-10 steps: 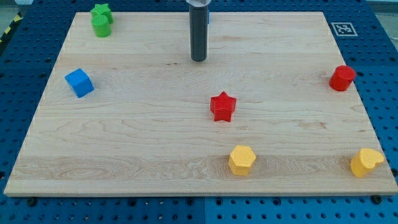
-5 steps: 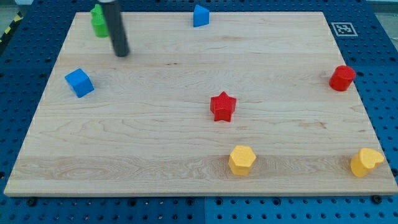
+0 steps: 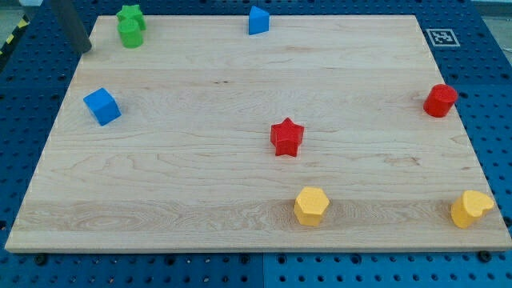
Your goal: Separate the green blocks
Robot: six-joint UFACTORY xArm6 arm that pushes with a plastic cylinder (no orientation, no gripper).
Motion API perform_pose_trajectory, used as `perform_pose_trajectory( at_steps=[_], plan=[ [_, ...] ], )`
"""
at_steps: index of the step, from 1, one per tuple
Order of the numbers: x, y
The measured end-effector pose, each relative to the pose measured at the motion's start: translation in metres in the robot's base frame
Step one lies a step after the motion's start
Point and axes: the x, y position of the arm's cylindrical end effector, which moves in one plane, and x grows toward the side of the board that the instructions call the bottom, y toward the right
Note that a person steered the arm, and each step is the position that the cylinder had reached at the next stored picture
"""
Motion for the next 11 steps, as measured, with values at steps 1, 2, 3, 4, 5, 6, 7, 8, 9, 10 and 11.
perform_pose_trajectory(
  at_steps=[1, 2, 3, 4, 5, 6, 7, 8, 9, 10, 11],
  plan=[
    [-0.002, -0.001],
    [-0.044, 0.0],
    [-0.085, 0.001],
    [-0.087, 0.019],
    [-0.086, 0.043],
    [-0.064, 0.069],
    [-0.025, 0.087],
    [-0.005, 0.092],
    [0.016, 0.093],
    [0.03, 0.093],
    [0.048, 0.099]
  ],
)
